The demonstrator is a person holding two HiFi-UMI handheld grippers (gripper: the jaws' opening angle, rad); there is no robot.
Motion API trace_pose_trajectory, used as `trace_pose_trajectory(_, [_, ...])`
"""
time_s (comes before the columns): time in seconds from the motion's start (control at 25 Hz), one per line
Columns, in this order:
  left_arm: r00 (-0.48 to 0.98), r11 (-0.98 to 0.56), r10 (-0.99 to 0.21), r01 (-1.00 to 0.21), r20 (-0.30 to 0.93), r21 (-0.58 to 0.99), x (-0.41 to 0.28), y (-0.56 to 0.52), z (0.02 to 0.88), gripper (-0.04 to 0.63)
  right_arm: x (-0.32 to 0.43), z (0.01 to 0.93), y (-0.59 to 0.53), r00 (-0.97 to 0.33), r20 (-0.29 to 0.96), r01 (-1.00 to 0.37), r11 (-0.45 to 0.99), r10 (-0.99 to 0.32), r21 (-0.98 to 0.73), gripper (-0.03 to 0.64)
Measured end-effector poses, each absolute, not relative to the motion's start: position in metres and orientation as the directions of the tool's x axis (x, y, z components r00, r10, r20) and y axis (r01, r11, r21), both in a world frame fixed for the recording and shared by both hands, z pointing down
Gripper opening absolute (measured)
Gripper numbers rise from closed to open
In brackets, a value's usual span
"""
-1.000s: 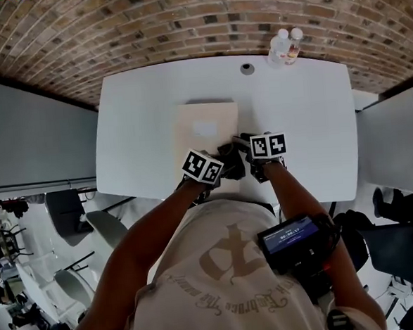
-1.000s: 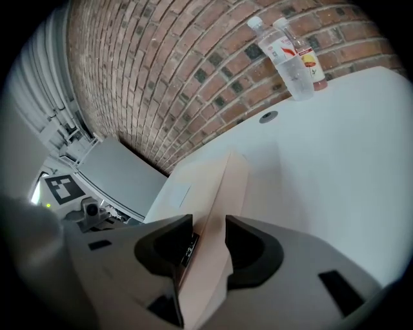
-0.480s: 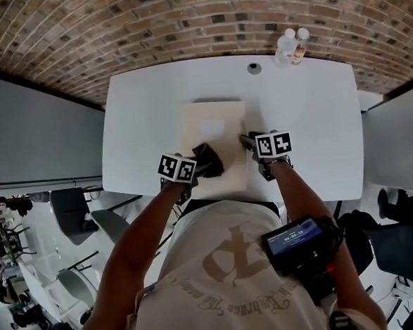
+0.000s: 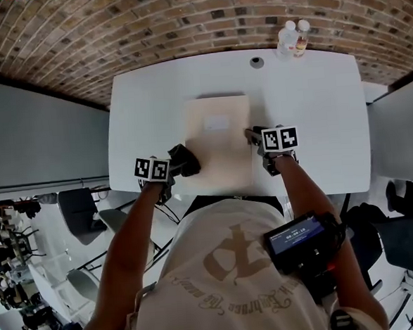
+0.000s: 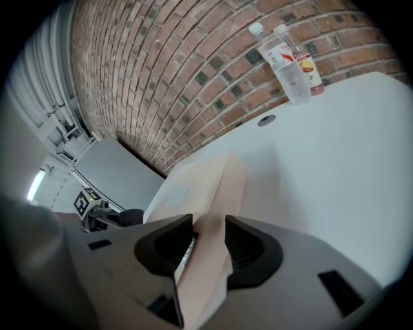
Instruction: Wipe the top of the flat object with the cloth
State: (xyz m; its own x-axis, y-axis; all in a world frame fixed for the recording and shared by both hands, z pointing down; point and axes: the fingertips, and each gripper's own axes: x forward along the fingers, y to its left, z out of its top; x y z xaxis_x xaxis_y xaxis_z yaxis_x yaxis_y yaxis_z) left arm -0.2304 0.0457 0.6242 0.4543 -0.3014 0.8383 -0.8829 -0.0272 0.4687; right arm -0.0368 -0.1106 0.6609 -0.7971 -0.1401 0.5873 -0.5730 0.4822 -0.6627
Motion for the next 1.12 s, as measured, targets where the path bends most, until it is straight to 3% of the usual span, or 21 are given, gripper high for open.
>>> trace_pose_trajectory(0.2, [0.482, 0.026, -0.322, -0.856, 0.815, 0.517, -0.233, 0.052, 0.612, 0.106, -0.038, 0.661, -0.110, -0.798, 0.585, -0.570, 0.489, -0.141, -0.660, 0.169])
trace_pose_trajectory(0.44, [0.612, -0.143, -0.310, -0.787, 0.728, 0.600, -0.157, 0.027, 0.586, 0.104, -0.039, 0.661, -0.113, -0.801, 0.582, -0.569, 0.482, -0.141, -0.666, 0.169])
trace_pose_trajectory(0.84, [0.721, -0.261, -0.201, -0.692, 0.663, 0.673, -0.058, 0.005, 0.595, 0.104, -0.040, 0.661, -0.112, -0.800, 0.586, -0.565, 0.490, -0.129, -0.664, 0.169])
trace_pose_trajectory(1.12, [0.735, -0.325, -0.062, -0.655, 0.675, 0.683, -0.004, 0.027, 0.616, 0.106, -0.038, 0.663, -0.111, -0.799, 0.588, -0.565, 0.489, -0.125, -0.664, 0.169])
